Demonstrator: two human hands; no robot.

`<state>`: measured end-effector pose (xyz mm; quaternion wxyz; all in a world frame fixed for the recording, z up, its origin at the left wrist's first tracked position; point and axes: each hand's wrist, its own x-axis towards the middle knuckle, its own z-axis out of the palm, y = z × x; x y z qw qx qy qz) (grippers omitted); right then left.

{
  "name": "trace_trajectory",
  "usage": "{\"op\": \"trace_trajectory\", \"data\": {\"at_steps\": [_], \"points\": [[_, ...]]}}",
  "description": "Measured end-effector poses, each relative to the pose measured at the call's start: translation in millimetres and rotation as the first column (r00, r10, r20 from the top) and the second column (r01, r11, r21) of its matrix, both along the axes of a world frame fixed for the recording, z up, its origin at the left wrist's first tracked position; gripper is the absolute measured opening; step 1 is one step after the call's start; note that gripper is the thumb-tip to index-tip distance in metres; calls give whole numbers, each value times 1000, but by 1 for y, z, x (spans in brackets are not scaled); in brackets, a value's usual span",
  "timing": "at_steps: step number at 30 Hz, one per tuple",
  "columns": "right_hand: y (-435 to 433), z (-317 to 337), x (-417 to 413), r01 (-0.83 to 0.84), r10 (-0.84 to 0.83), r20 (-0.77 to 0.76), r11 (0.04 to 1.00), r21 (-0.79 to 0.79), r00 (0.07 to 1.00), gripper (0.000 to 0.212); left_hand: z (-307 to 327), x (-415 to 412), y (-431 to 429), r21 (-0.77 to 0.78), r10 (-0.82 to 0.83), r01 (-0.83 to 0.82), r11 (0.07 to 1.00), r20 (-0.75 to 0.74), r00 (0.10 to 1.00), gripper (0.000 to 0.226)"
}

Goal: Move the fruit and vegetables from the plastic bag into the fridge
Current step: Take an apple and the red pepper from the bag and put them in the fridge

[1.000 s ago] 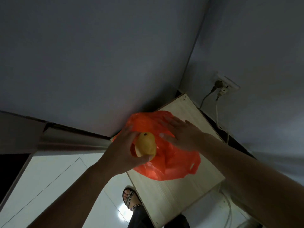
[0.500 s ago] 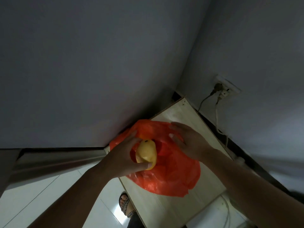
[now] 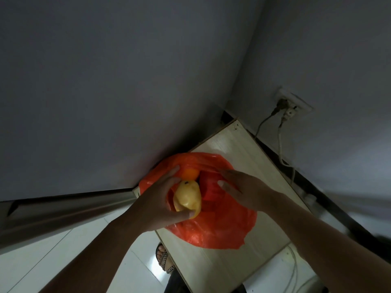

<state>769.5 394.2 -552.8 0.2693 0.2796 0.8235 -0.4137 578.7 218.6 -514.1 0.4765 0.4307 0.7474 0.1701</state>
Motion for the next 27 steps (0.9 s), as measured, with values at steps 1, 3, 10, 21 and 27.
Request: {"op": "trace_trajectory", "data": {"at_steps": [1,3,10,21,27], "points": [[-1,2,1,18,-17,-38,999,39,999,66,0,1,1,2,0,0,1000,4,1000,89],[-6,10,3,64,-33,-195,986,155,980,67,1,2,3,3,0,0,1000,-7,1000,87],[-32,13,6,-47,113,-320,977,208,941,69,0,0,0,-35,10,-10,999,-4,1000,96],[-46,0,-8,104,-79,-182,986,130,980,86,-2,7,-6,-7,6,-6,1000,3,1000,95],[-56,11,0,205,-163,-242,966,159,956,79,9,8,-14,-6,43,-43,999,-36,998,99]]}}
